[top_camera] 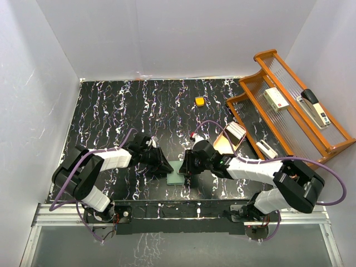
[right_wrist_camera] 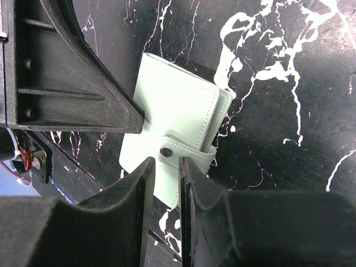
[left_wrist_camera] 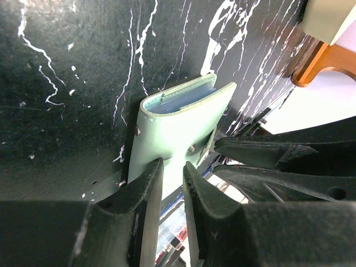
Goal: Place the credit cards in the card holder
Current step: Close the card holder at the center of the board.
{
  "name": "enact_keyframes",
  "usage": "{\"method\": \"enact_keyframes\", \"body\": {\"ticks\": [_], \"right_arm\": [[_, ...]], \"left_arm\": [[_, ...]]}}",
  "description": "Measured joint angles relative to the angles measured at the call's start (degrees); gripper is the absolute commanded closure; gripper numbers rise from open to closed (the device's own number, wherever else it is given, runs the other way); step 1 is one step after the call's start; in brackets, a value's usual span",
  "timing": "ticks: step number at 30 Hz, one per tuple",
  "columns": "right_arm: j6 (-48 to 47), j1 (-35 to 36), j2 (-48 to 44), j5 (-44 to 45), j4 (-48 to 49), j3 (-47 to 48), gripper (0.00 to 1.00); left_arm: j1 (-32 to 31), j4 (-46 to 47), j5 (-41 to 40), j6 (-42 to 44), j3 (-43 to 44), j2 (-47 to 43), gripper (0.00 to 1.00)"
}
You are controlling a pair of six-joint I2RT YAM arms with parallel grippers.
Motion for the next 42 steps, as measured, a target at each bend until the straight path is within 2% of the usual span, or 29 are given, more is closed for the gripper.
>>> {"method": "enact_keyframes", "body": {"ticks": [16, 42], "right_arm": [[0.00, -0.07, 2.78, -0.74, 0.00, 0.87, 0.84], [-1.31, -0.33, 4.11, -2.34, -2.73, 5.18, 0.85]], "left_arm": [[-0.68, -5.03, -0.74, 0.87, 3.52, 1.79, 0.82], [-1.11, -4.81, -1.01, 0.55, 3.63, 1.90, 0.82]]}}
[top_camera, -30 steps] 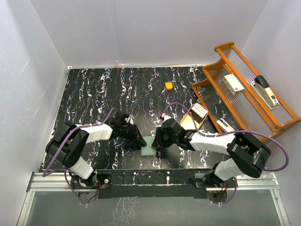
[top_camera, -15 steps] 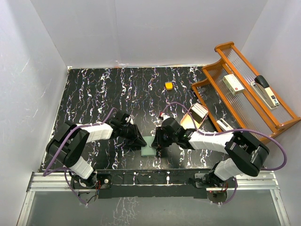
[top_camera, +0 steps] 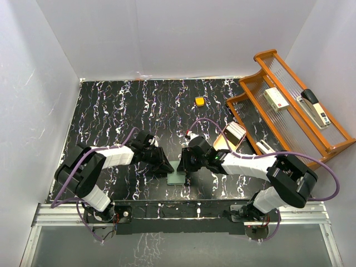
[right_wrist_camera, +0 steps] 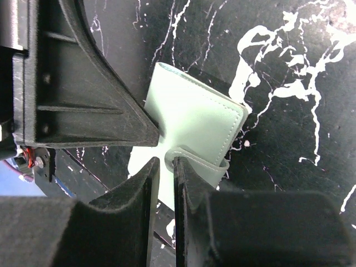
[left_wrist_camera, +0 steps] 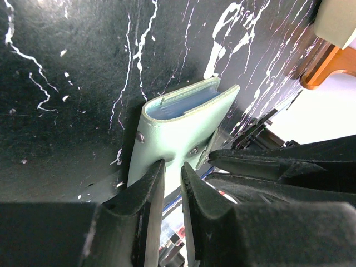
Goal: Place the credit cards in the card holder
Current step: Close the card holder at the center of the board.
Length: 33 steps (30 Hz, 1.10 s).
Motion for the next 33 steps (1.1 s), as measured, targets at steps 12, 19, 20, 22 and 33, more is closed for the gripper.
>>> {"method": "enact_keyframes", "body": {"ticks": [12, 19, 20, 22, 33], "right_arm": [[0.02, 0.02, 0.00, 2.21, -2.89, 0.04, 0.88], [0.00, 0.02, 0.55, 1.75, -1.99, 0.09, 0.90], [0.00, 0.02, 0.98, 1.62, -1.92, 0.17, 0.91], [0.00, -0.04, 1.62, 1.25, -1.75, 0.33, 0.91], [0.02, -0.09, 1.75, 0.92, -1.75, 0.35, 0.92]], "left_arm": [[-0.09, -0.02, -0.17, -0.33, 0.00, -0.02, 0.82], [-0.20, 0.04, -0.28, -0.42, 0.00, -0.02, 0.84], [-0.22, 0.02, -0.33, -0.46, 0.00, -0.04, 0.84], [-0.31, -0.02, -0.55, -0.57, 0.00, -0.11, 0.84], [-0.33, 0.02, -0.68, -0.74, -0.09, -0.22, 0.85]]}}
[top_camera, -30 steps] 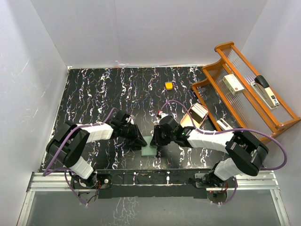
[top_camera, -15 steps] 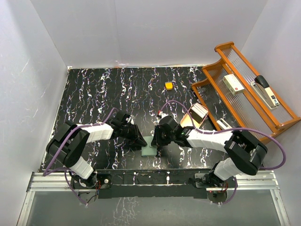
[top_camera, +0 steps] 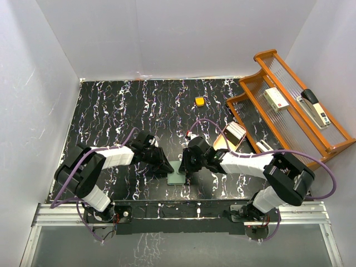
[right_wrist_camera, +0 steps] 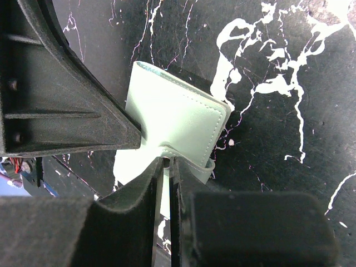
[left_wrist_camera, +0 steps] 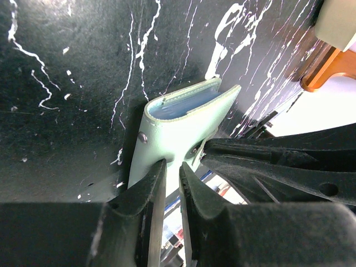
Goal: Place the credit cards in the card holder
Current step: Close the card holder at the center of the board.
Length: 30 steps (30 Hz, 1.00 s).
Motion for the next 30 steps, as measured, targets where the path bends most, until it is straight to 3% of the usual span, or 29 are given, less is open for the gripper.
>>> {"method": "enact_keyframes", "body": {"ticks": [24, 30], "right_arm": [[-0.22, 1.14, 2.34, 2.08, -6.05, 4.63, 0.92], [-0.90, 2.38, 3.26, 4.57, -8.61, 6.49, 0.97]], "left_arm": [[-0.07, 0.39, -0.02, -0.50, -0.22, 0.00, 0.86], [-0.07, 0.39, -0.02, -0.52, -0.22, 0.00, 0.86]]}}
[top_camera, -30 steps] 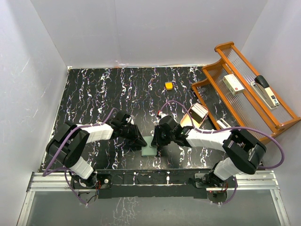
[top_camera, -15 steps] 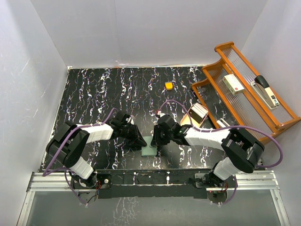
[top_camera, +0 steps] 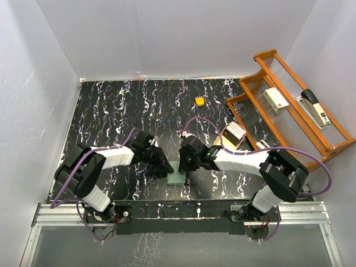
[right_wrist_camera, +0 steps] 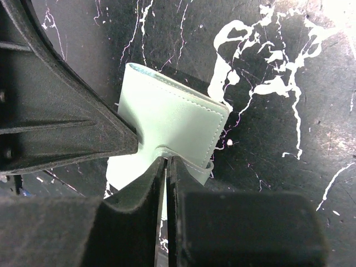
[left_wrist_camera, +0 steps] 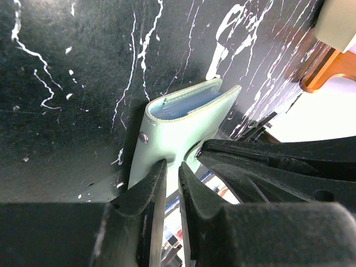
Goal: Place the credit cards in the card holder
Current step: Close the card holder at the center of the board, then reset both arms
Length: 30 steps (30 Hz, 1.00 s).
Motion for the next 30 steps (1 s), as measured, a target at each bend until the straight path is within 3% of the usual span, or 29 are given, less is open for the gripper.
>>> {"method": "enact_keyframes", "body": {"ticks": [8, 15, 23, 30], "right_arm": [[-1.07, 1.66, 1.27, 3.28, -2.43, 1.73, 0.98], [-2.14, 2.34, 1.14, 4.52, -3.15, 2.43, 0.95], [-4.13, 3.32, 0.81, 7.63, -6.29, 4.37, 0.80], [-4.96, 3.23, -9.70, 12.83, -11.72, 4.90, 0.62]], "left_arm": [[0.00, 0.48, -0.02, -0.48, -0.35, -0.15, 0.85], [-0.09, 0.79, -0.26, -1.03, -0.50, -0.55, 0.73], [-2.19, -5.75, -5.75, 0.74, 2.71, -3.78, 0.63], [-2.21, -18.67, -14.93, 4.11, 10.67, -12.09, 0.56]]}}
